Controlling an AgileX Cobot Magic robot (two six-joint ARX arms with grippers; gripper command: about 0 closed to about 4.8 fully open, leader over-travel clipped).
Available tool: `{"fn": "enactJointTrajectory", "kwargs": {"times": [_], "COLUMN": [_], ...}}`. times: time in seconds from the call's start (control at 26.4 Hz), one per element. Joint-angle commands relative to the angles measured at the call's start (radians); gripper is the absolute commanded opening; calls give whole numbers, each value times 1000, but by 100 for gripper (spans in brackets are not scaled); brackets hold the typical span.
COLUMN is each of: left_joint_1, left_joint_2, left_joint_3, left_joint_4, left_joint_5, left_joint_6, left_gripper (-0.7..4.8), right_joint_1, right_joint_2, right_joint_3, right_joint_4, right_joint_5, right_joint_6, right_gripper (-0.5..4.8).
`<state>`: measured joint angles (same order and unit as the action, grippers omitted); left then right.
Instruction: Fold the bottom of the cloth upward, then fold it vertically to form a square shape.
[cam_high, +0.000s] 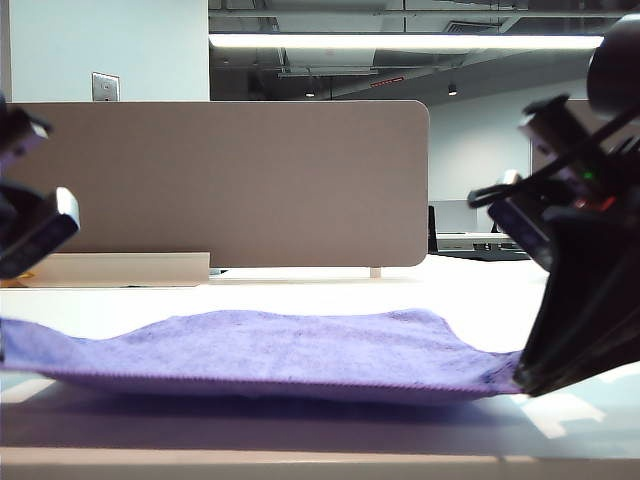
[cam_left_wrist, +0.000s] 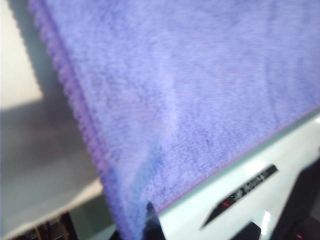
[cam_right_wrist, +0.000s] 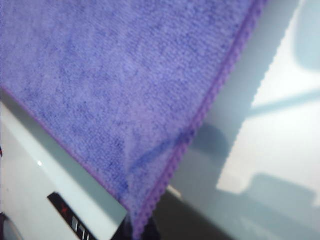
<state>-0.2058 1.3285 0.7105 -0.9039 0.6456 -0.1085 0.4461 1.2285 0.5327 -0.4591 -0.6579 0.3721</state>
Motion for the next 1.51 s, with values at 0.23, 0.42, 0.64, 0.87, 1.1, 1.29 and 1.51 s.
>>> {"fn": "enactJointTrajectory", "kwargs": {"times": [0.23, 0.42, 0.64, 0.87, 1.1, 1.29, 1.51], "left_joint_1": [-1, -2, -2, -2, -2, -2, 0], "left_joint_2": [-168, -298, -469, -515, -510, -470, -415], "left_joint_3": [-11, -81, -133, -133, -133, -128, -126], "left_joint_4": [-181, -256, -263, -248, -156, -59, 92], "left_joint_5": [18, 61, 92, 99, 100, 101, 103], "left_joint_6": [4, -8, -114, -180, -290, -401, -507], "left_gripper": [-6, -6, -6, -6, -6, -6, -6], "right_joint_1": [28, 172, 312, 320, 313, 248, 97], "right_joint_2": [-141, -195, -212, -212, -212, -212, -212], "right_joint_3": [1, 1, 1, 2, 2, 3, 18], "right_joint_4": [-247, -305, -282, -232, -133, -62, 21], "right_joint_5": [1, 47, 125, 121, 119, 87, -13], "right_joint_6": [-13, 26, 105, 134, 190, 232, 248], "right_gripper": [-5, -5, -5, -5, -5, -5, -5]}}
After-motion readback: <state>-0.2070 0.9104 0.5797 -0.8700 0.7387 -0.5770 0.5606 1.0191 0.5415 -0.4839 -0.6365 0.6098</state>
